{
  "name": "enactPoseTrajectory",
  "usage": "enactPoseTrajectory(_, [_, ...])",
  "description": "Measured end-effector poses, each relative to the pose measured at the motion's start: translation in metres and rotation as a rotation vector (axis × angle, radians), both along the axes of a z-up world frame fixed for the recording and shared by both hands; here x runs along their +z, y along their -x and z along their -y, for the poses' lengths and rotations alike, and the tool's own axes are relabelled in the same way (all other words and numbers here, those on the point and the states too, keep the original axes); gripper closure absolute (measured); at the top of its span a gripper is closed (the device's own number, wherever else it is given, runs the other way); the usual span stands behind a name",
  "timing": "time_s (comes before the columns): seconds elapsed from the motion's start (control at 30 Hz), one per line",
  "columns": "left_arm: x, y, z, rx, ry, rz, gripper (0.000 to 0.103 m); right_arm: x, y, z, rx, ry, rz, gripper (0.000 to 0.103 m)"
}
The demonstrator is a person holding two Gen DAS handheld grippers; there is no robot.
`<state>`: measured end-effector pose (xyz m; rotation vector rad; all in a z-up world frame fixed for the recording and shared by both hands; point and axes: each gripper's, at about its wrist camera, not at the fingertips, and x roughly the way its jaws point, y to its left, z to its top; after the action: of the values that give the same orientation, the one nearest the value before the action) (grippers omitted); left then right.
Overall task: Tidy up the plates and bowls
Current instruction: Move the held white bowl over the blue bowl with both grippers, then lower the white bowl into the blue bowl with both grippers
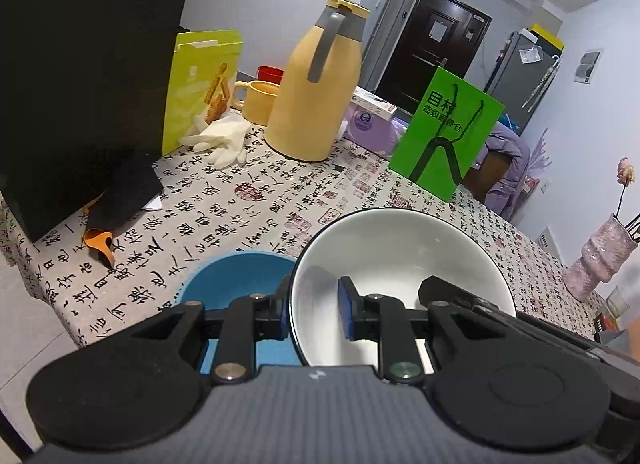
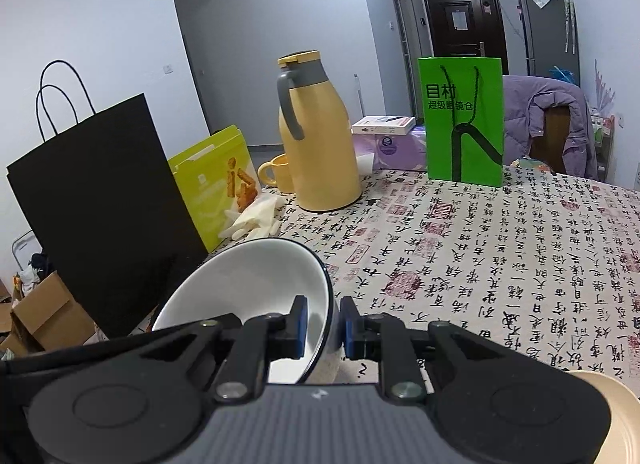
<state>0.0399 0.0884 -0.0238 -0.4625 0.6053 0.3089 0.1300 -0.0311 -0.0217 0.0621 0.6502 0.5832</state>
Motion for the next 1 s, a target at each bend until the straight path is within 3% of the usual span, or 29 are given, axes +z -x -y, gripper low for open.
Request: enactPoseTrajectory(1.0, [-0.023, -0.003, -0.032, 0.035, 0.025, -0.044, 0.080, -0.023, -0.013, -0.034, 0.037, 0.016, -0.065, 0.084])
